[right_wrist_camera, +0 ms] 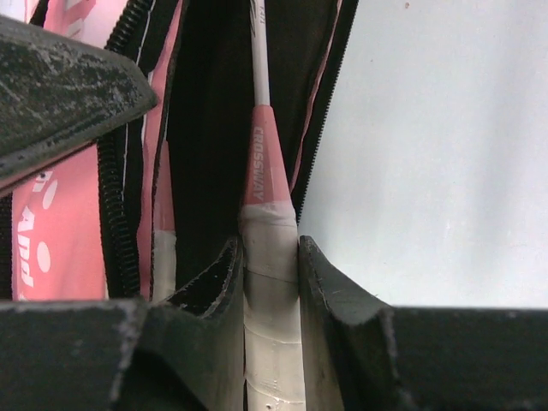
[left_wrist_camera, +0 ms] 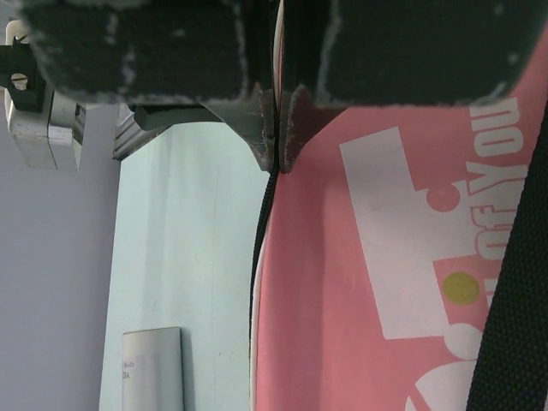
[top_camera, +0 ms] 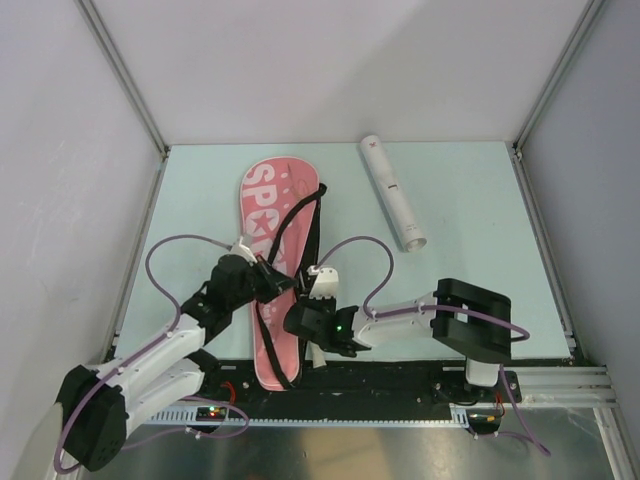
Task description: Pack up the badminton gear
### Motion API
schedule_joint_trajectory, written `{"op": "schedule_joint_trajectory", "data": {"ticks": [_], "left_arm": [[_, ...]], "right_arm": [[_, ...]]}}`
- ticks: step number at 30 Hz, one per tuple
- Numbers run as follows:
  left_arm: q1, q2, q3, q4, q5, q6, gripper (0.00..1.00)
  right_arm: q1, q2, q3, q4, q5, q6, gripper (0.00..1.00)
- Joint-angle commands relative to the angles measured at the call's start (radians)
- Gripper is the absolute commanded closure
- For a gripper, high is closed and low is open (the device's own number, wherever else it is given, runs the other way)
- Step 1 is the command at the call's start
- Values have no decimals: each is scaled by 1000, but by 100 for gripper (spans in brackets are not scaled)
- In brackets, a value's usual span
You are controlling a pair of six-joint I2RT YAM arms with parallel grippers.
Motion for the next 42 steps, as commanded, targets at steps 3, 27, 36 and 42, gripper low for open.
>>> {"op": "schedule_joint_trajectory", "data": {"ticks": [3,27,36,42], "left_arm": [[-12,24,-41,147,-36,-88,100],[-11,169,109,-46,-99,154,100],[-11,176,106,-30,-74,131,100],[-11,173,93,18,-38,83,100]], "right_arm": [[-31,20,74,-105,141,266,92],[-99,-332,-278,31,-521,-65,46],[-95,-352,-312,-23,-456,-25,71],[-69,-258,-310,115,-465,25,74]]}}
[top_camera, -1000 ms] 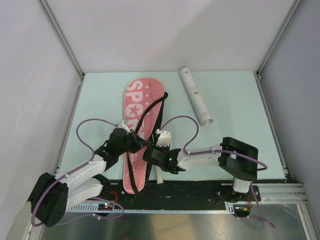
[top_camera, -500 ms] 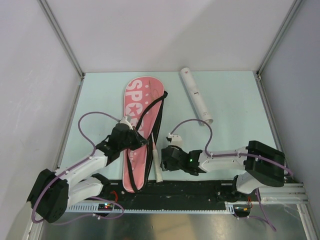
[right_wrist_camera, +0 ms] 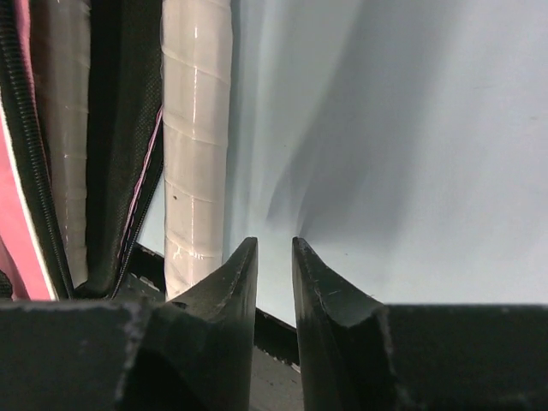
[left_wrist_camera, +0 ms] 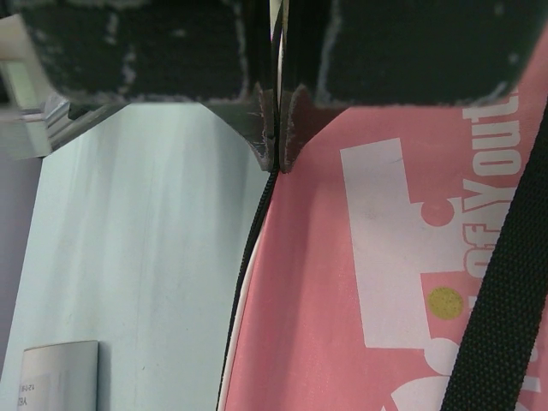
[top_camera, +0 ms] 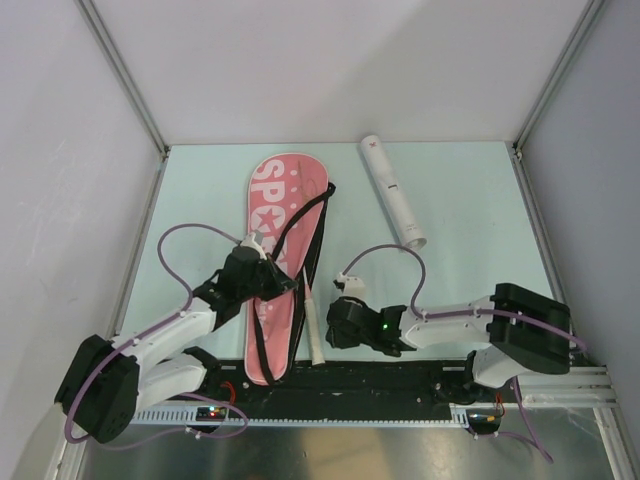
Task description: Pack up the badminton gear
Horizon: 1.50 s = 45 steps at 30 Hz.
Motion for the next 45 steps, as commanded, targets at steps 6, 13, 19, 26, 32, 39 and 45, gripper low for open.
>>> {"op": "schedule_joint_trajectory", "data": {"ticks": [6,13,19,26,32,39,45], "left_arm": [[0,-15,-1,106,46,-85,100],[0,-61,-42,125,33,-121,100],[0,-74,-59,131,21,-129,100],[0,-84,-86,158,8,-176,100],[-1,-134,-115,168,-21,-211,100],[-1,-158,-128,169,-37,-221,100],[-1,-154,-142,185,-55,-222,100]], "right_arm": [[6,158,9,401,10,69,79],[2,265,10,673,-27,121,80],[1,340,7,776,-20,171,77],[7,382,-20,832,47,228,77],[-8,359,-48,916,84,203,77],[-20,461,-39,1091,1,181,77],[-22,459,-9,930,33,210,75]]}}
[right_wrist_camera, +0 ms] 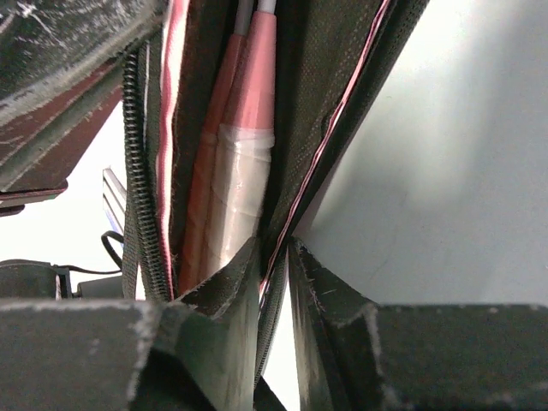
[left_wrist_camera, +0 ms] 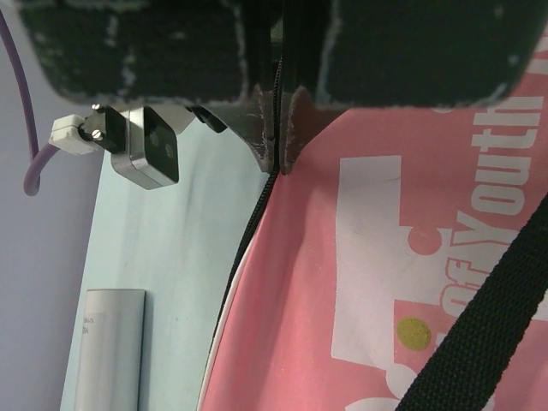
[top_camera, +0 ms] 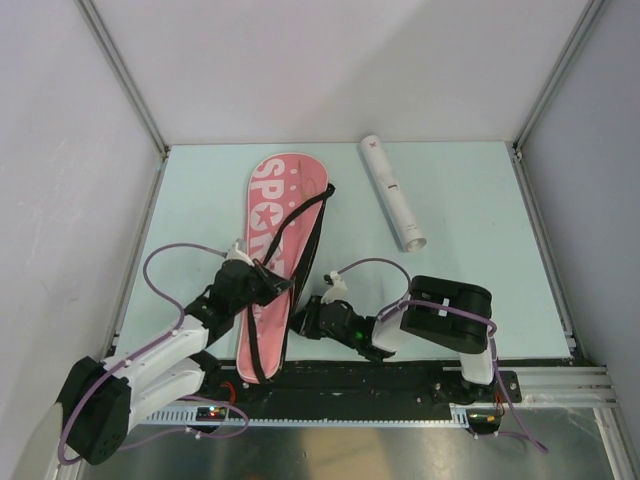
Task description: Pack up the badminton gear
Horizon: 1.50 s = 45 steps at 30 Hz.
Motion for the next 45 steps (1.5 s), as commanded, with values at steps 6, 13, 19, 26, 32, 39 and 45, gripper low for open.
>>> {"op": "schedule_joint_trajectory", "data": {"ticks": [6,13,19,26,32,39,45], "left_arm": [[-4,-31,13,52,-11,38,70],[-4,-54,122,-88,-44,169,51],[14,-96,252,-280,-125,361,32],[45,-173,298,-454,-120,496,5],[50,-278,307,-528,-79,550,0],[54,-368,308,-583,-96,586,0],[54,-395,311,-589,-97,600,0]], "right_arm": [[-4,-110,44,-321,105,42,65],[13,-334,43,-667,266,11,52],[-46,-444,42,-650,231,-136,35],[-196,-387,54,-449,51,-213,22],[-269,-258,188,-482,-6,-252,21],[-294,-105,271,-526,-14,-191,23],[-273,18,327,-526,-16,-133,32]]}}
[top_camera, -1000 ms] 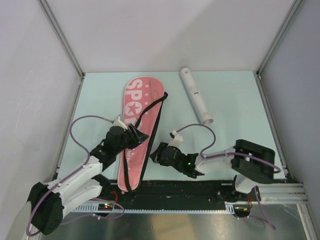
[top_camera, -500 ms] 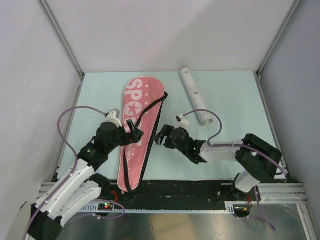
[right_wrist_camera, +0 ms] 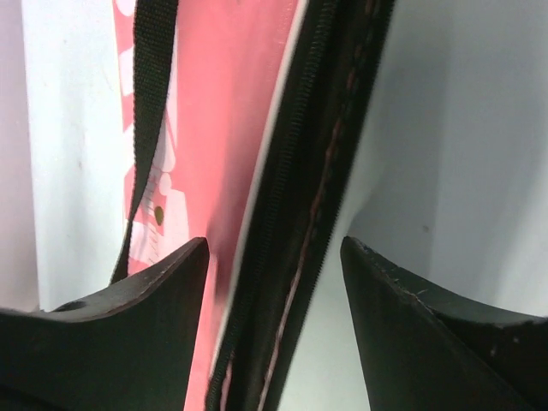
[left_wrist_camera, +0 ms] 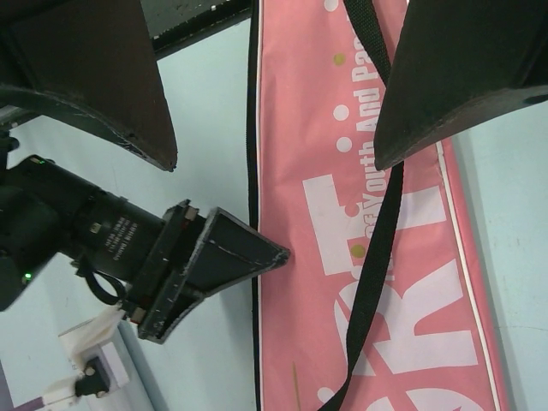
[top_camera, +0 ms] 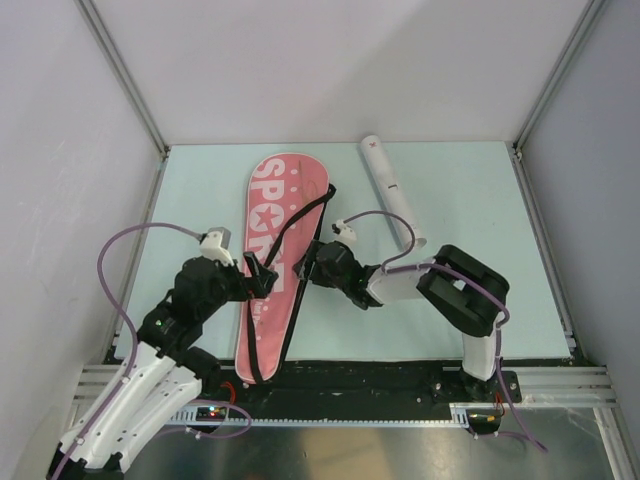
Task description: Pack up the badminton gear
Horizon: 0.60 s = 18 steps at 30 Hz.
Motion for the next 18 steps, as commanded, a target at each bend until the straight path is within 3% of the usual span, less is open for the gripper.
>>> {"op": "schedule_joint_trajectory", "data": {"ticks": [1,7,11,14,18], "left_arm": [[8,-15,44,-10,-7,42,0],[9,-36,41,-14,-20,35,0],[10,-51,36,-12,-28,25,0],[10,-53,36,-13,-32,16,0],[9,-54,36,-13,-36,-8,0]], "right_arm": [[18,94,46,-8,-7,54,34],[10,130,63,3,-7,71,49],[-3,122,62,-3,-4,57,70],[-13,100,62,-10,-8,24,93],[-18,9,61,-24,0,-117,100]]}}
